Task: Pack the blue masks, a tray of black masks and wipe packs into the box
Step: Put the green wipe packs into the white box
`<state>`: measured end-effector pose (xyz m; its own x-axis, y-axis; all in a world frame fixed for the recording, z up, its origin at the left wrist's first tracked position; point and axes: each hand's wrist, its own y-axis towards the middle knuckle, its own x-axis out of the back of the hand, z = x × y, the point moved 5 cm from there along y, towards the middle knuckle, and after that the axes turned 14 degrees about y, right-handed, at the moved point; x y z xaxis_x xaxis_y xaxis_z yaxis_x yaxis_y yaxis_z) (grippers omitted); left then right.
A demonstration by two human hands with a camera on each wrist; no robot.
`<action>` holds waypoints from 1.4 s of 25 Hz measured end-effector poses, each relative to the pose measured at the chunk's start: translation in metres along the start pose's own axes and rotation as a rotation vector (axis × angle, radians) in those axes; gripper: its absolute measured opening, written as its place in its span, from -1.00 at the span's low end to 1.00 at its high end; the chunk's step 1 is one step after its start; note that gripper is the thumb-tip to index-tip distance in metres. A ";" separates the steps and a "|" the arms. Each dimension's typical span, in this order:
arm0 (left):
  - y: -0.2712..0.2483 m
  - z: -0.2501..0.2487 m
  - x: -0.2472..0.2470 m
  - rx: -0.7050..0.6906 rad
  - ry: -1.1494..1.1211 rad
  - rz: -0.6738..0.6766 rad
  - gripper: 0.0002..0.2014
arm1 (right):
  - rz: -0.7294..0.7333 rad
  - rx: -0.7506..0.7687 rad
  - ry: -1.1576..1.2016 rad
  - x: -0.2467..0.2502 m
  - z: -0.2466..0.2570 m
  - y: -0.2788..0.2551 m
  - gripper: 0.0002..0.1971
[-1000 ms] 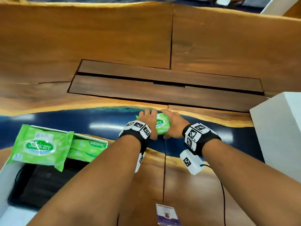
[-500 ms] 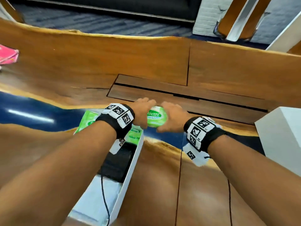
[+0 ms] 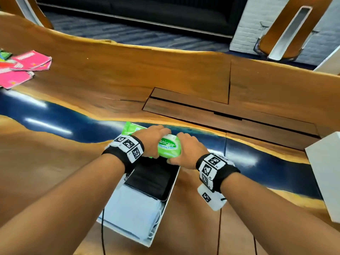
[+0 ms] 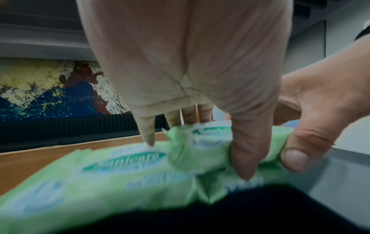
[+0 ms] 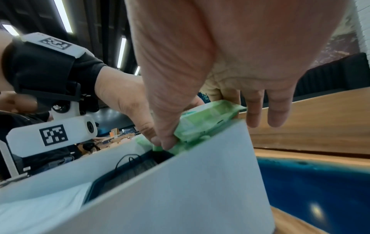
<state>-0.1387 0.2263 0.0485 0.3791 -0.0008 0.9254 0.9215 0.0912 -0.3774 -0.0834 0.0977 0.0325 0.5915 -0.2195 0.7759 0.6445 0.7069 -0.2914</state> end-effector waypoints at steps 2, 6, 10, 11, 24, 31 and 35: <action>0.001 0.000 -0.013 -0.027 0.072 -0.042 -0.03 | -0.020 0.007 0.001 -0.008 -0.003 -0.001 -0.25; 0.003 0.001 -0.041 -0.040 0.309 -0.072 0.01 | 0.028 0.009 -0.124 -0.021 -0.007 0.000 0.06; 0.005 -0.001 -0.052 -0.040 0.411 -0.080 -0.03 | 0.067 -0.024 -0.221 -0.034 -0.012 0.002 0.09; 0.007 0.000 -0.052 -0.043 0.417 -0.067 -0.04 | 0.070 -0.038 -0.226 -0.037 -0.012 0.003 0.09; 0.025 -0.006 -0.045 -0.094 0.488 -0.045 -0.05 | 0.095 -0.098 -0.362 -0.035 -0.009 0.006 0.04; 0.033 0.002 -0.040 -0.076 0.353 0.032 0.23 | 0.047 -0.171 0.248 -0.003 -0.023 0.016 -0.37; 0.026 0.032 -0.033 0.032 0.237 0.078 0.35 | -0.015 -0.243 0.308 0.001 -0.031 0.026 -0.77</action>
<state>-0.1302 0.2610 0.0098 0.4612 -0.2253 0.8582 0.8872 0.1315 -0.4423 -0.0507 0.0951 0.0080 0.6750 -0.4465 0.5874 0.7283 0.5306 -0.4336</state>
